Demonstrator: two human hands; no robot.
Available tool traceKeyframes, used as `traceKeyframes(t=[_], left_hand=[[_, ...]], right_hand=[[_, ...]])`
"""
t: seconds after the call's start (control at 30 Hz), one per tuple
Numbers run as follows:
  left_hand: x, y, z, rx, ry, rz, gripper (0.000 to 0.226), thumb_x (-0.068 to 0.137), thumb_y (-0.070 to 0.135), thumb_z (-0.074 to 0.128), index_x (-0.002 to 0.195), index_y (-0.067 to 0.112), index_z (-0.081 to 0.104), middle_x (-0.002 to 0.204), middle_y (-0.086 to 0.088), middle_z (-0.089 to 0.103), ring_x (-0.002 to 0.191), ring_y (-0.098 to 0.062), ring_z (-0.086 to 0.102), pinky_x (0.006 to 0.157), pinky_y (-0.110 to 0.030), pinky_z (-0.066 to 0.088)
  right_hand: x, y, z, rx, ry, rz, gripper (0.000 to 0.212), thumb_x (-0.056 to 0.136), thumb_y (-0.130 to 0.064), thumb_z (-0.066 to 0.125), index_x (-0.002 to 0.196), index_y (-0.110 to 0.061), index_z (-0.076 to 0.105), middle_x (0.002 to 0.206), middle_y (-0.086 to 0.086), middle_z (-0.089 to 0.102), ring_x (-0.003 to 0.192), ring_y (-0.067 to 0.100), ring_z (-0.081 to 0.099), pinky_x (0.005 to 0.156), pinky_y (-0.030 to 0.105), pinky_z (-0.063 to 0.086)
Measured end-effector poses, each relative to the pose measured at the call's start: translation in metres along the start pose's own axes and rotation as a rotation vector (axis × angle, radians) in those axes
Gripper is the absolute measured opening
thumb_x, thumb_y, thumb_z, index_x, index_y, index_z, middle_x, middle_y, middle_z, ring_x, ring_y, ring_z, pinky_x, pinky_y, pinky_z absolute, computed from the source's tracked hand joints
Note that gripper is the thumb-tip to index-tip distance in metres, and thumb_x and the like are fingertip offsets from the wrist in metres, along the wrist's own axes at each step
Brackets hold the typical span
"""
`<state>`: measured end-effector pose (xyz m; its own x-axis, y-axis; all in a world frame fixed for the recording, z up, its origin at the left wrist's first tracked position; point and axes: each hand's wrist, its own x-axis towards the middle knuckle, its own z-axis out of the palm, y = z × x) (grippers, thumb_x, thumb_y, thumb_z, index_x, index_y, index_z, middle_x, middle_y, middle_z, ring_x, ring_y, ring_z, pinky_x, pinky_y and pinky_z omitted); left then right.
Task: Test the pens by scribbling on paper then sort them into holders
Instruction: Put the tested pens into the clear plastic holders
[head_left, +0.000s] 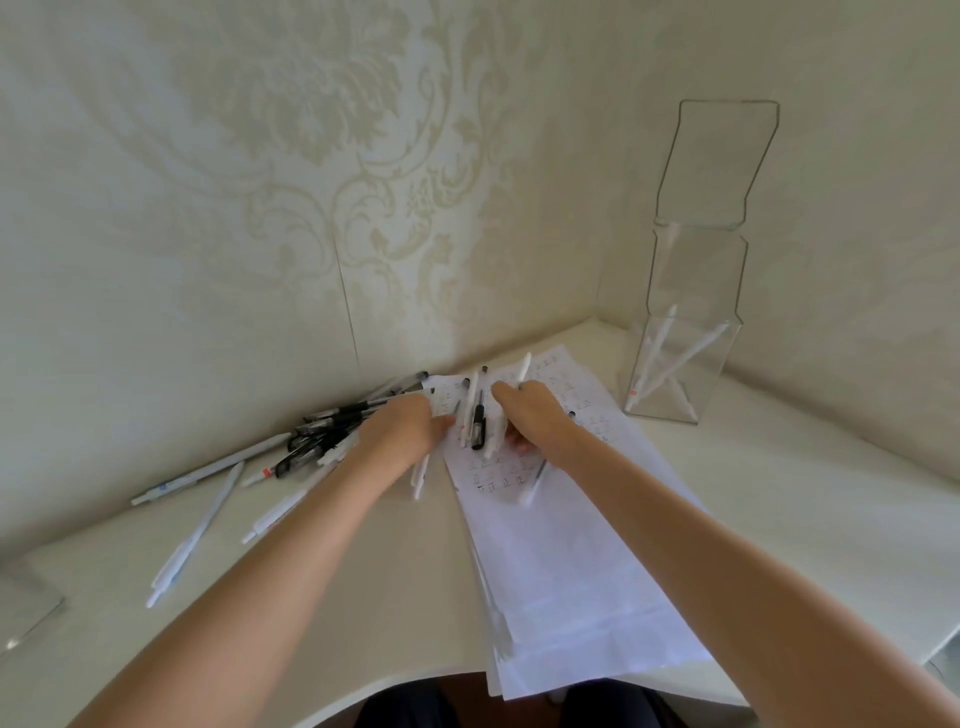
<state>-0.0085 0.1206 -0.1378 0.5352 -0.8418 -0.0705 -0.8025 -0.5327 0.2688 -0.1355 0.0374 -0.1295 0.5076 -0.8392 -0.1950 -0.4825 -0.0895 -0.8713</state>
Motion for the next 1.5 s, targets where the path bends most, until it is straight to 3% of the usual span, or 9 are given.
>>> traceKeyframes(t=[0.13, 0.33, 0.5, 0.77, 0.93, 1.1, 1.3, 1.4, 1.5], left_hand=[[0.005, -0.023, -0.009, -0.159, 0.111, 0.02, 0.041, 0.092, 0.043, 0.049, 0.062, 0.015, 0.041, 0.06, 0.001, 0.044, 0.063, -0.022, 0.051, 0.053, -0.03, 0.03], [-0.007, -0.048, -0.025, -0.081, 0.041, -0.038, 0.047, 0.08, 0.044, 0.066, 0.053, 0.017, 0.038, 0.052, 0.002, 0.042, 0.053, -0.016, 0.042, 0.047, -0.029, 0.025], [-0.008, -0.041, -0.016, -0.096, 0.064, -0.023, 0.05, 0.075, 0.037, 0.071, 0.05, 0.015, 0.033, 0.049, 0.001, 0.035, 0.053, -0.024, 0.043, 0.047, -0.028, 0.023], [-0.004, -0.032, -0.015, -0.236, 0.097, 0.014, 0.053, 0.085, 0.034, 0.062, 0.051, 0.016, 0.026, 0.046, 0.002, 0.025, 0.044, -0.016, 0.023, 0.046, -0.029, 0.015], [-0.001, -0.028, -0.022, -0.349, 0.043, 0.01, 0.041, 0.091, 0.024, 0.053, 0.052, 0.012, 0.052, 0.044, 0.0, 0.038, 0.04, -0.012, 0.036, 0.045, -0.023, 0.026], [-0.004, -0.029, -0.015, -0.298, -0.016, -0.04, 0.043, 0.087, 0.023, 0.061, 0.055, 0.013, 0.034, 0.053, -0.001, 0.035, 0.049, -0.014, 0.035, 0.047, -0.028, 0.021], [-0.013, -0.01, -0.02, -0.17, 0.066, -0.011, 0.033, 0.086, 0.033, 0.062, 0.073, 0.002, 0.054, 0.071, -0.014, 0.054, 0.08, -0.03, 0.061, 0.056, -0.034, 0.038], [-0.009, 0.013, -0.03, -0.37, 0.016, 0.056, 0.037, 0.086, 0.034, 0.062, 0.066, 0.009, 0.045, 0.058, -0.005, 0.037, 0.051, -0.017, 0.04, 0.049, -0.027, 0.026], [-0.001, 0.044, -0.026, -0.453, -0.088, 0.092, 0.033, 0.085, 0.037, 0.063, 0.076, 0.01, 0.047, 0.06, -0.001, 0.036, 0.05, -0.014, 0.036, 0.05, -0.025, 0.027]], right_hand=[[0.006, -0.016, 0.006, 0.229, -0.002, 0.013, 0.013, 0.09, -0.006, 0.044, 0.081, -0.001, 0.052, 0.065, 0.012, 0.055, 0.049, 0.016, 0.047, 0.046, 0.024, 0.041], [0.021, -0.019, 0.034, -0.34, 0.054, -0.104, 0.029, 0.09, -0.007, 0.051, 0.067, -0.011, 0.036, 0.066, 0.003, 0.043, 0.053, 0.013, 0.041, 0.045, 0.023, 0.031], [0.015, -0.023, 0.043, -0.577, 0.105, -0.105, 0.014, 0.091, -0.006, 0.047, 0.077, -0.008, 0.043, 0.07, 0.003, 0.044, 0.071, 0.022, 0.05, 0.057, 0.028, 0.038], [0.013, -0.014, 0.019, 0.04, -0.081, -0.052, 0.023, 0.089, -0.016, 0.051, 0.068, -0.011, 0.042, 0.055, 0.001, 0.035, 0.043, 0.012, 0.031, 0.039, 0.021, 0.025], [0.007, -0.012, -0.008, 0.046, -0.153, -0.049, 0.016, 0.091, -0.014, 0.048, 0.076, -0.008, 0.046, 0.054, 0.002, 0.04, 0.042, 0.011, 0.034, 0.039, 0.021, 0.028], [0.003, -0.01, -0.022, 0.058, -0.098, -0.025, 0.023, 0.091, -0.012, 0.046, 0.068, -0.009, 0.05, 0.056, 0.005, 0.051, 0.045, 0.015, 0.045, 0.04, 0.022, 0.034], [-0.001, -0.003, -0.021, 0.09, -0.08, -0.042, 0.025, 0.094, -0.016, 0.047, 0.073, -0.007, 0.057, 0.057, 0.005, 0.052, 0.046, 0.015, 0.045, 0.052, 0.028, 0.039], [-0.004, -0.005, -0.032, 0.154, -0.011, -0.076, 0.023, 0.094, -0.016, 0.048, 0.074, -0.008, 0.057, 0.055, 0.004, 0.051, 0.046, 0.015, 0.043, 0.051, 0.028, 0.037], [-0.007, 0.0, -0.049, 0.192, 0.083, -0.07, 0.021, 0.093, -0.013, 0.047, 0.075, -0.007, 0.057, 0.053, 0.004, 0.05, 0.045, 0.015, 0.041, 0.046, 0.025, 0.033]])
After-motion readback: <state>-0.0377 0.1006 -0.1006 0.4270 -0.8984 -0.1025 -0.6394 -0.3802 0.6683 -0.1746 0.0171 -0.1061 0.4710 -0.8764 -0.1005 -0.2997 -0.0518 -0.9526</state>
